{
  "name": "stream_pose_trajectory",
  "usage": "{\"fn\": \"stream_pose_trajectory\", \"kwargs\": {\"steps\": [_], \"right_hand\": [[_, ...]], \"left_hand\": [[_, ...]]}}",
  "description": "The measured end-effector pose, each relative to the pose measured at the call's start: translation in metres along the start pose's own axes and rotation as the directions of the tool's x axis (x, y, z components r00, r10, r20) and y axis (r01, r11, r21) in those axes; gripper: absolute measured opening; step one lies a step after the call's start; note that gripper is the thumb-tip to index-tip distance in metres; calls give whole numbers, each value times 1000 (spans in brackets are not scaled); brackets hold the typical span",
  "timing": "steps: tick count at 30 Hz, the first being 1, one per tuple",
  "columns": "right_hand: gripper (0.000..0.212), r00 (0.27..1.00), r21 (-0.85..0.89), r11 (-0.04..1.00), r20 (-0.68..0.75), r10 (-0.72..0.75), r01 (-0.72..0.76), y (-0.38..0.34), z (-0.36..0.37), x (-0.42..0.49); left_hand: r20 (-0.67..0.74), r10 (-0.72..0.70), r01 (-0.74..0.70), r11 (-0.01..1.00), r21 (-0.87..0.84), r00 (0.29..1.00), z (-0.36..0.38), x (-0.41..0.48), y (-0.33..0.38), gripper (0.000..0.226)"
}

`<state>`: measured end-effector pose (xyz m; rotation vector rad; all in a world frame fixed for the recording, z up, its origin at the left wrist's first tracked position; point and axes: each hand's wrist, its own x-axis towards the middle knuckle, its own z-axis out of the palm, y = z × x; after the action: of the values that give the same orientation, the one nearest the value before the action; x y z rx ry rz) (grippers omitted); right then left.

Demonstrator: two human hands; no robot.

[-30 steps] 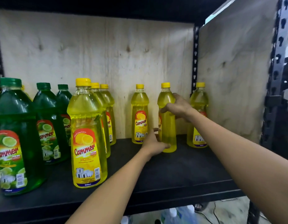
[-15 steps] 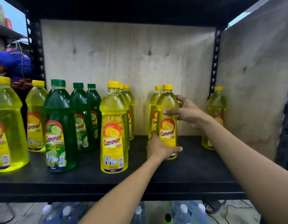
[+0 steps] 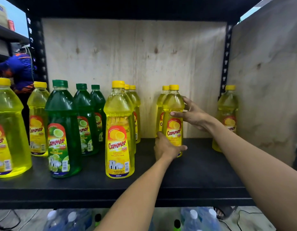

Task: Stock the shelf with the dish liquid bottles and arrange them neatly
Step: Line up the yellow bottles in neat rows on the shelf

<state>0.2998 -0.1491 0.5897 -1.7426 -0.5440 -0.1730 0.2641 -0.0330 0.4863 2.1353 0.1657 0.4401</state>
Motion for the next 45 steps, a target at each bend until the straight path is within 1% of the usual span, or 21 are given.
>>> {"fn": "stream_pose_trajectory", "kwargs": {"steps": [3, 5, 6, 7, 8, 9, 11, 12, 13, 14, 15, 17, 18, 19, 21, 24, 28, 32, 35, 39, 45], "right_hand": [[85, 998, -49, 998, 42, 53, -50, -3, -2, -5], [92, 995, -208, 975, 46, 89, -78, -10, -9, -16], [92, 997, -278, 958, -15, 71, -72, -13, -15, -23], [86, 992, -328, 943, -127, 9, -50, -16, -23, -30], [75, 954, -380, 925, -285, -90, -26, -16, -35, -37], [65, 875, -442, 897, -441, -200, -18, -17, -46, -43], [57, 669, -532, 844, -652, -357, -68, -13, -68, -50], [59, 614, -533, 839, -699, -367, -106, -10, -78, -50], [63, 599, -498, 854, -733, -322, -149, -5, -87, -48], [70, 609, -454, 870, -750, -257, -191, -1, -94, -45], [77, 624, -409, 881, -760, -185, -237, 3, -99, -41], [89, 639, -352, 883, -765, -81, -310, 8, -108, -34], [92, 657, -336, 881, -753, -39, -333, 11, -112, -29], [95, 681, -328, 879, -733, -4, -347, 12, -115, -24], [99, 723, -323, 876, -690, 42, -359, 14, -122, -14], [92, 751, -320, 872, -655, 79, -370, 14, -128, -6], [79, 755, -386, 850, -655, 21, -358, 12, -128, -17], [76, 728, -398, 846, -686, -17, -355, -8, -117, -50], [75, 735, -392, 853, -678, -15, -344, -26, -106, -78], [79, 750, -375, 856, -661, 23, -357, -54, -80, -109], [88, 790, -355, 877, -612, 44, -323, -79, -29, -130]], "left_hand": [[27, -31, 32, 999, -28, 999, -4, -4, 4, 105], [57, -77, 79, 996, -30, 995, -6, -13, 7, 116], [51, -75, 76, 997, -19, 996, -7, -19, 8, 123], [1, -27, 27, 1000, -4, 1000, -7, -28, 9, 125], [-89, 80, -78, 997, 23, 993, -5, -39, 12, 120], [-205, 225, -214, 974, 74, 953, -3, -49, 16, 110], [-397, 508, -473, 860, 190, 764, 0, -66, 33, 87], [-441, 584, -553, 806, 213, 681, 2, -70, 44, 78], [-450, 622, -603, 771, 205, 641, 6, -71, 54, 70], [-416, 634, -629, 759, 170, 652, 11, -69, 65, 64], [-341, 614, -618, 778, 109, 712, 17, -64, 73, 59], [-100, 493, -499, 865, -56, 864, 34, -52, 84, 57], [34, 420, -415, 904, -108, 907, 44, -45, 86, 60], [141, 354, -340, 933, -114, 925, 52, -40, 87, 63], [244, 259, -250, 966, -69, 934, 67, -33, 86, 67], [268, 204, -194, 979, -63, 942, 83, -26, 82, 69], [314, 207, -188, 978, -90, 927, 91, -29, 77, 64], [322, 227, -190, 971, -142, 919, 80, -46, 76, 77], [330, 266, -218, 960, -175, 906, 62, -63, 74, 84], [343, 324, -254, 938, -235, 881, 28, -89, 68, 67], [322, 328, -273, 940, -203, 888, -25, -113, 47, 61]]}}
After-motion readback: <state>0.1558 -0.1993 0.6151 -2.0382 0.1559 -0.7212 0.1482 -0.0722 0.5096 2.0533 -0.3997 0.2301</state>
